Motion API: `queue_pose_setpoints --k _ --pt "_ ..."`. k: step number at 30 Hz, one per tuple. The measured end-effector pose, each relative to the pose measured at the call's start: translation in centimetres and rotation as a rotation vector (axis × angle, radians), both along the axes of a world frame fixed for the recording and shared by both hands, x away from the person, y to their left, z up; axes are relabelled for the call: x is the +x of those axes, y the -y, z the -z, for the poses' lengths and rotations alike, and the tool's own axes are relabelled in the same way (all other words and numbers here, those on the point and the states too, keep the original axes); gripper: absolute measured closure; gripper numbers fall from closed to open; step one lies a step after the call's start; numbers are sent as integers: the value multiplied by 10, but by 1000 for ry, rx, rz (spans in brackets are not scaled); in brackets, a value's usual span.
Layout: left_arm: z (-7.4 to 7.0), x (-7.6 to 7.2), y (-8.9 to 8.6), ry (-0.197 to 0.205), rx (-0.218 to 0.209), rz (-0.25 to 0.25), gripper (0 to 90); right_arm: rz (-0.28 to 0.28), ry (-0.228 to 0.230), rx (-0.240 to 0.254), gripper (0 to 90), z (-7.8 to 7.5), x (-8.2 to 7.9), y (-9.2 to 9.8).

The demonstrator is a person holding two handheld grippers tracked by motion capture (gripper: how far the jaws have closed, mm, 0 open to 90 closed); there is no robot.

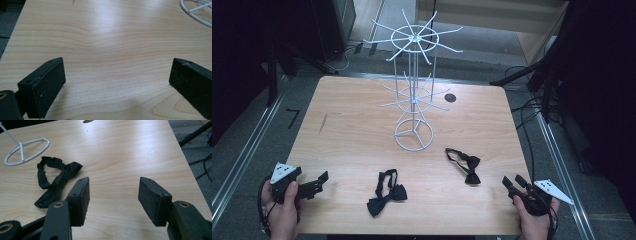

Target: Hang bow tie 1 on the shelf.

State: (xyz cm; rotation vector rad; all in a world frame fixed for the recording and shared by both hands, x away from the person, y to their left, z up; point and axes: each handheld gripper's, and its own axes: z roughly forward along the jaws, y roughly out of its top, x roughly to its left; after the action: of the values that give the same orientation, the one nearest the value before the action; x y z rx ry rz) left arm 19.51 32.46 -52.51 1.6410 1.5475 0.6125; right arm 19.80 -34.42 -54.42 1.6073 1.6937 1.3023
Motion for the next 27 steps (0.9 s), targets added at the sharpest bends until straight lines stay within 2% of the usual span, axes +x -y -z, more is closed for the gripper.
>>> queue_pose_setpoints --k 6,14,19,27 --pt "0 -1 0 10 -1 -6 10 -15 34 -2 436 -8 -2 -11" --pt "0 -1 -1 11 -10 -15 10 -37 53 35 444 -17 -4 -22" --pt "0 -1 -1 9 -13 -15 10 -52 60 7 427 -21 -2 -32" --pt "0 -2 -1 9 -15 -18 10 -77 71 13 415 -28 1 -45"
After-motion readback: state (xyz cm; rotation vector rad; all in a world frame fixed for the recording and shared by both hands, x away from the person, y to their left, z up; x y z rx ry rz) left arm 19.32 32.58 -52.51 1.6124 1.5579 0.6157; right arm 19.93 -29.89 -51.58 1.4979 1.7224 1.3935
